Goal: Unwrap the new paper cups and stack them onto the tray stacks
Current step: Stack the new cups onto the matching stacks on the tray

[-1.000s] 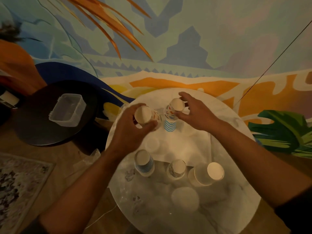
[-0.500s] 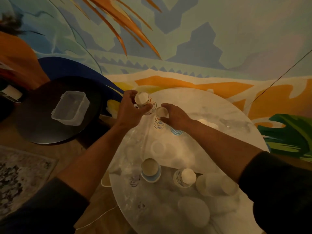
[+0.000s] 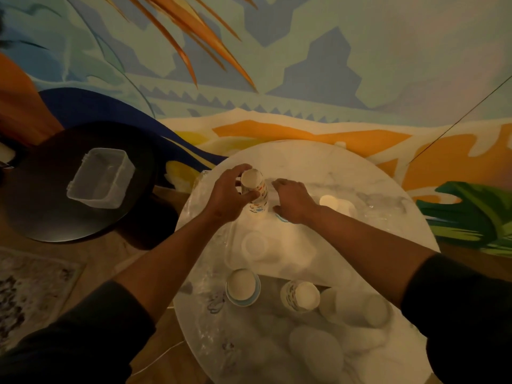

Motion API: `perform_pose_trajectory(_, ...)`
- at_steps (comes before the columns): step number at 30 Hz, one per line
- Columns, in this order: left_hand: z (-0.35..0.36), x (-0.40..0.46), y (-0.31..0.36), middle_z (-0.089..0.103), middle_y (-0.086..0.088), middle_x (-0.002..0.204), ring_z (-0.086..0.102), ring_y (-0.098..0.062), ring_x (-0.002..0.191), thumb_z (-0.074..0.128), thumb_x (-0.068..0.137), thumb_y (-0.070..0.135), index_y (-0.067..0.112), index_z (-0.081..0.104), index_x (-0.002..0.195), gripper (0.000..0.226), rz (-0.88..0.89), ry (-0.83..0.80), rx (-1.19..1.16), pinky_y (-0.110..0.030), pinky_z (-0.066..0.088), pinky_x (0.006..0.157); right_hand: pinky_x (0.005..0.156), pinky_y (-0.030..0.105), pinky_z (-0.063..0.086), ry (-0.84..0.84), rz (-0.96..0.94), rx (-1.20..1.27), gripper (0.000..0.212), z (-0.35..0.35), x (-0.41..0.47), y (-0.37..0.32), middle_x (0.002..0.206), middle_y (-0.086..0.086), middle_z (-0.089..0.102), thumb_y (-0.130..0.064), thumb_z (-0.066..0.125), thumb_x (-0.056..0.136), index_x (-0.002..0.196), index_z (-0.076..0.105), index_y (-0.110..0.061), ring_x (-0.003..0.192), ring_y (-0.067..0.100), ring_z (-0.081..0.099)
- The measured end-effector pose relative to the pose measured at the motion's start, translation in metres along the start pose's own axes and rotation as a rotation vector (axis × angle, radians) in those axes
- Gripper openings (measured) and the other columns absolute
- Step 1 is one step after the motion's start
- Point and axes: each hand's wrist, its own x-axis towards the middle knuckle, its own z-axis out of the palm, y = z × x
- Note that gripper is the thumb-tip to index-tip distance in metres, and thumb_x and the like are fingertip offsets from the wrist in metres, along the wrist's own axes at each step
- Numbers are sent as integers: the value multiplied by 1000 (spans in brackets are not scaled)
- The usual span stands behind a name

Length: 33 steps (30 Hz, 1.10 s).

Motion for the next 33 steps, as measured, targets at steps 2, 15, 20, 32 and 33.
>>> perform_pose_trajectory(2, 7, 1, -6, 59, -5, 130, 61, -21, 113, 86, 77, 14, 21, 56, 133, 63, 2, -23, 24, -44, 59, 93, 116, 44, 25, -7, -1, -11, 69, -4, -6, 7, 158, 12, 37, -32, 68, 91, 150, 39, -11, 144, 33, 35)
perform_pose_trajectory(15, 38, 23, -39, 60, -15, 135, 57, -30, 124, 86, 77, 11, 10, 54, 140, 71, -17, -62, 205, -47, 50, 104, 116, 39, 34, 6, -152, 97, 57, -32, -94, 12, 152, 11, 48, -31, 71, 91, 143, 55, -13, 139, 28, 46)
perform_pose_trajectory(20, 39, 17, -34, 51, -17, 146, 48, -32, 134, 90, 74, 22, 9, 39, 151, 94, -40, -112, 284, -40, 41, 110, 113, 29, 35, 14, -167, 198, 52, -43, -132, 7, 148, 3, 54, -33, 70, 93, 141, 58, -15, 134, 20, 51)
perform_pose_trajectory(32, -25, -106, 83, 62, 12, 121, 61, -1, 111, 85, 79, 29, 30, 54, 133, 63, 56, -178, 17, -23, 58, 87, 105, 38, 46, -358, -239, -6, 77, -22, -200, -11, 151, -1, 46, -57, 67, 87, 153, 40, -26, 130, 23, 53)
perform_pose_trajectory(33, -29, -124, 93, 62, 15, 119, 61, 1, 109, 84, 79, 30, 33, 53, 132, 62, 62, -198, 9, -19, 57, 85, 104, 39, 46, -400, -229, -59, 80, -18, -202, -12, 152, 0, 45, -57, 68, 86, 153, 39, -24, 129, 25, 54)
